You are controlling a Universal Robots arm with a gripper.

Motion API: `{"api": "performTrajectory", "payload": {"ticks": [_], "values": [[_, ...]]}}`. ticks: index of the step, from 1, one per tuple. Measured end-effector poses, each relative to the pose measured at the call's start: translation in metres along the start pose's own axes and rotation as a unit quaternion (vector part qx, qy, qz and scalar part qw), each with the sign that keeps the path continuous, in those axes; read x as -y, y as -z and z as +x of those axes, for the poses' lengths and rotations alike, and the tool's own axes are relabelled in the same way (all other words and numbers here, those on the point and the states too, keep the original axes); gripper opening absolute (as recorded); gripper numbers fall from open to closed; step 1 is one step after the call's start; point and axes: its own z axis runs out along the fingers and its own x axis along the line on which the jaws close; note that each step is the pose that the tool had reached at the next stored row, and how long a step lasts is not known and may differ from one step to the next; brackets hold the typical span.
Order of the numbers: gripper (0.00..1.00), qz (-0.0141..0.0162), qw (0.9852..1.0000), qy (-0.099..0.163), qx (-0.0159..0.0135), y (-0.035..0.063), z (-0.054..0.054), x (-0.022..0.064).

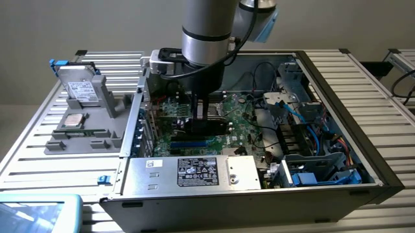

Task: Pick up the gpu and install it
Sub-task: 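Insert the gpu into the slot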

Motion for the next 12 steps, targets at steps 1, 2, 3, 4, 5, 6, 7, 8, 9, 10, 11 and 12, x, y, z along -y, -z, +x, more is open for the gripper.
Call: {"api": "performTrajectory", "payload": {"ticks": [1, 2, 3, 4, 5, 6, 7, 8, 9, 10, 11, 12], "values": [[0.28, -0.0001, 1.0, 0.0, 0.0011, -0.0006, 0.0006, -0.0001], [0.28, -0.0002, 1.0, 0.0, 0.0021, -0.0015, 0.0013, -0.0003], [0.28, -0.0001, 1.0, 0.0, 0.003, -0.0027, 0.0018, -0.0006], [0.28, -0.0002, 1.0, 0.0, 0.0036, -0.0038, 0.0021, -0.001], [0.28, -0.0003, 1.0, 0.0, 0.0044, -0.0045, 0.0027, -0.0012], [0.28, -0.0004, 1.0, -0.001, 0.0056, -0.0052, 0.0036, -0.0014], [0.28, -0.0006, 1.0, -0.001, 0.0068, -0.0058, 0.0044, -0.0016], [0.28, -0.0009, 1.0, -0.001, 0.0083, -0.0063, 0.0053, -0.0017], [0.28, -0.0011, 1.0, -0.001, 0.0097, -0.007, 0.0062, -0.0019], [0.28, -0.0013, 0.9999, -0.001, 0.0108, -0.0078, 0.0069, -0.002], [0.28, -0.0017, 0.9999, -0.001, 0.0118, -0.0086, 0.0074, -0.0021], [0.28, -0.0022, 0.9999, -0.002, 0.0129, -0.0092, 0.0079, -0.0022]]}}
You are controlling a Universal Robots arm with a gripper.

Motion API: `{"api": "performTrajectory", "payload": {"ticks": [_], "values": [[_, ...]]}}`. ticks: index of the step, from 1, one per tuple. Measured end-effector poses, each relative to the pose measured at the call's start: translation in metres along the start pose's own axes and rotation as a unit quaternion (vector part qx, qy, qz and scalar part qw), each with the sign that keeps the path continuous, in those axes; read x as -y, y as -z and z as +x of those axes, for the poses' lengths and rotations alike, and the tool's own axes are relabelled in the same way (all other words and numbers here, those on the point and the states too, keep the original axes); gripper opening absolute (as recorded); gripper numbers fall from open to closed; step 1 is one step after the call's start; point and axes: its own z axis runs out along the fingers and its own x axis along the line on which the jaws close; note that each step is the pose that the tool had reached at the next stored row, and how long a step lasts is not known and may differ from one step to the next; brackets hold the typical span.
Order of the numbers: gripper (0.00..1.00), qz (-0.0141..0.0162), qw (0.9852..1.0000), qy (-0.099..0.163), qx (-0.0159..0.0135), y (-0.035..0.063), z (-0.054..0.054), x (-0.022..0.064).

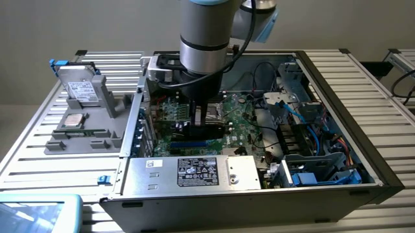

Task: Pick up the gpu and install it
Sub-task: 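Insert the gpu into the slot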

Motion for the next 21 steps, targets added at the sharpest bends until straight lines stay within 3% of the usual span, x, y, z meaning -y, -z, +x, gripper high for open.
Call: {"api": "performTrajectory", "payload": {"ticks": [5, 9, 21], "values": [[0.28, -0.0039, 1.0, -0.002, 0.0071, -0.0025, 0.0033, -0.0005], [0.28, -0.0067, 0.9999, -0.004, 0.0109, -0.0048, 0.005, -0.0005], [0.28, -0.0069, 0.9999, -0.004, 0.0115, -0.0079, 0.0062, -0.0028]]}}
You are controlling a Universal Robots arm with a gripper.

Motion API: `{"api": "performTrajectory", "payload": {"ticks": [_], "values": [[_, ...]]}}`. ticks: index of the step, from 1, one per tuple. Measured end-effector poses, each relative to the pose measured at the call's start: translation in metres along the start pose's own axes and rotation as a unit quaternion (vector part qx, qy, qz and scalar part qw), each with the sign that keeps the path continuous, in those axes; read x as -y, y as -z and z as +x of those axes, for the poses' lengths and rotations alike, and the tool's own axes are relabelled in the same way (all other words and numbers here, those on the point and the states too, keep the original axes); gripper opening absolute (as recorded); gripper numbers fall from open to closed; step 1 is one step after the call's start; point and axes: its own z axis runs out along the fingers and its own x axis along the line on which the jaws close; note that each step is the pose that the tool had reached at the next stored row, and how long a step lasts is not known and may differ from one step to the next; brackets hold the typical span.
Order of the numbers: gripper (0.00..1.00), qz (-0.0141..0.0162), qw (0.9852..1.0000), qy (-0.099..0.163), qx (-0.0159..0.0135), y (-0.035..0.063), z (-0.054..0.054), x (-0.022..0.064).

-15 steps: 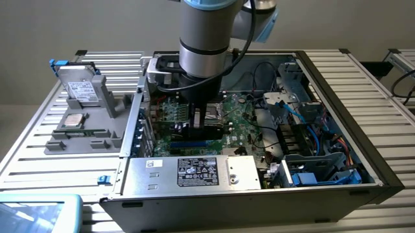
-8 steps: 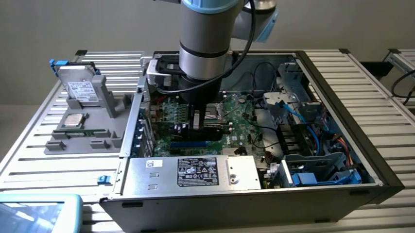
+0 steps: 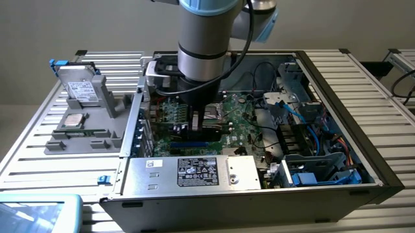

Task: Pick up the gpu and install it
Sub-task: 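Insert the gpu into the slot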

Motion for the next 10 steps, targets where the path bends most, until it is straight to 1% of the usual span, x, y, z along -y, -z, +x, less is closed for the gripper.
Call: {"api": "performTrajectory", "payload": {"ticks": [2, 10], "values": [[0.28, 0.0, 1.0, 0.0, 0.0, -0.0008, 0.0001, -0.0015], [0.28, 0.0, 1.0, 0.0, -0.0003, -0.0014, -0.002, -0.0027]]}}
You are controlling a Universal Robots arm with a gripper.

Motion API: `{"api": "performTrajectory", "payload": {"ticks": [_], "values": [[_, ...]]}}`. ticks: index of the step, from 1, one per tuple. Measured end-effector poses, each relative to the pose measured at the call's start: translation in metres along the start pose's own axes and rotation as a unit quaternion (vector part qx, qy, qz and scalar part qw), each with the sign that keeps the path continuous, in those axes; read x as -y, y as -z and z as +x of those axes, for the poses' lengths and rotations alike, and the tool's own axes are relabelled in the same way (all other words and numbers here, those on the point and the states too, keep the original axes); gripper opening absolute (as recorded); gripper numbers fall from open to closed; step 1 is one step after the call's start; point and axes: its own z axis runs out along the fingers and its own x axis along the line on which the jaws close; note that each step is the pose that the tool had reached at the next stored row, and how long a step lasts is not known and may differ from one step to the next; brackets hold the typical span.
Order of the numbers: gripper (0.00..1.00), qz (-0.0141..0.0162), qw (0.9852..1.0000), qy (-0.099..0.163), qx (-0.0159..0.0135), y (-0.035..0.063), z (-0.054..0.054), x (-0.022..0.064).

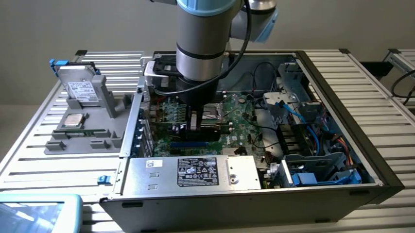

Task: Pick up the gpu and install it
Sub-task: 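Insert the gpu into the slot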

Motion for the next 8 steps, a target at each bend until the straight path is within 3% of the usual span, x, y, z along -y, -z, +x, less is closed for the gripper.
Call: {"api": "performTrajectory", "payload": {"ticks": [4, 8], "values": [[0.28, 0.0001, 1.0, 0.003, -0.0018, -0.0002, -0.0005, -0.0001], [0.28, 0.0007, 0.9999, 0.005, -0.0123, -0.0002, -0.003, -0.0003]]}}
